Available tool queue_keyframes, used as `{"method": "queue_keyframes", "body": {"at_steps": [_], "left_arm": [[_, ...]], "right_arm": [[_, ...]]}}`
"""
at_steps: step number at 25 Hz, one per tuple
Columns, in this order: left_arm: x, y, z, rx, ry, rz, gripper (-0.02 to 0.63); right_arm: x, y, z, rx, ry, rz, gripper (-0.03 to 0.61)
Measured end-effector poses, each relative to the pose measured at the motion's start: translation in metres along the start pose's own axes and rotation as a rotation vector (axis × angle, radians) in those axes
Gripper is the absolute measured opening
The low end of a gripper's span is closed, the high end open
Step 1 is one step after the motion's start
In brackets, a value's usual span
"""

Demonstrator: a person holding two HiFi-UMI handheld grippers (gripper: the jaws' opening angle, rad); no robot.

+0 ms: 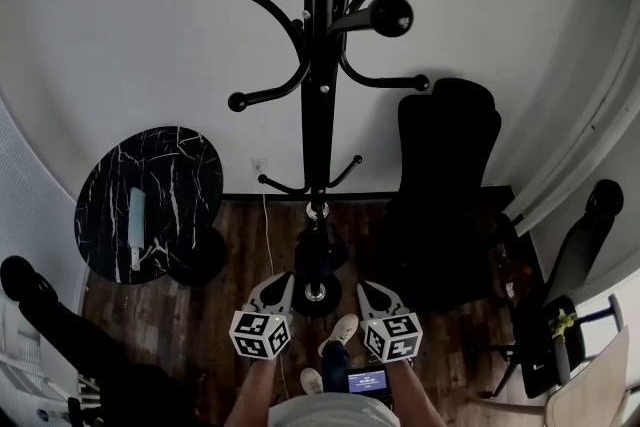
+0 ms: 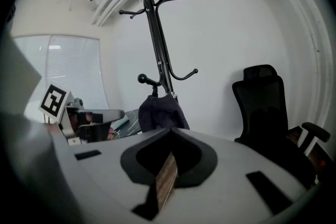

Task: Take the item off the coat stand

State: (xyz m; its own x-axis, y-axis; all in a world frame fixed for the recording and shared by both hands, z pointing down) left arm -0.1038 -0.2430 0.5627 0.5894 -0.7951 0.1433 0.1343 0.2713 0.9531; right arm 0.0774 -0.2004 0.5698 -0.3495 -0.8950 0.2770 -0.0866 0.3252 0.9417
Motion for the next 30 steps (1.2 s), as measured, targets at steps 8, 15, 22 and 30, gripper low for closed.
{"method": "queue_keyframes", "body": {"at_steps": [8,15,22,30], "left_arm": [[0.008,0.008,0.002,-0.011,-0.009,0.016,0.021],[0.015,0.016,0.007,0.015,-0.033,0.029,0.021],[0.026,0.032,0.018,-0.054,-0.035,0.059,0.023],[0.040,0.039,0.027,-0.050,-0.055,0.068,0.095]], "right_arm": [[0.009,0.002,-0.008,-0.002,0.002,0.008,0.012],[0.019,0.007,-0.014,0.002,-0.006,0.022,0.014],[0.040,0.011,-0.021,-0.007,-0.030,0.051,0.039],[0.063,0.013,-0.030,-0.007,-0.043,0.074,0.097]]}}
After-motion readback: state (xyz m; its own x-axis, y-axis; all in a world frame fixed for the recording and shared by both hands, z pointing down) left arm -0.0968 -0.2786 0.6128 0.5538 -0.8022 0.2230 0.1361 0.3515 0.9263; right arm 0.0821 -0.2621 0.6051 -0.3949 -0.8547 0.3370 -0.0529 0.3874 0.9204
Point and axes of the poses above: the fingertips, and each gripper's own axes: x forward along the fingers, z to its left, y out of its underside, the point moved 3 cm from there along -x, backward along the fingers, and after that the axes turned 3 degrees about -z, right-handed, at the moved point
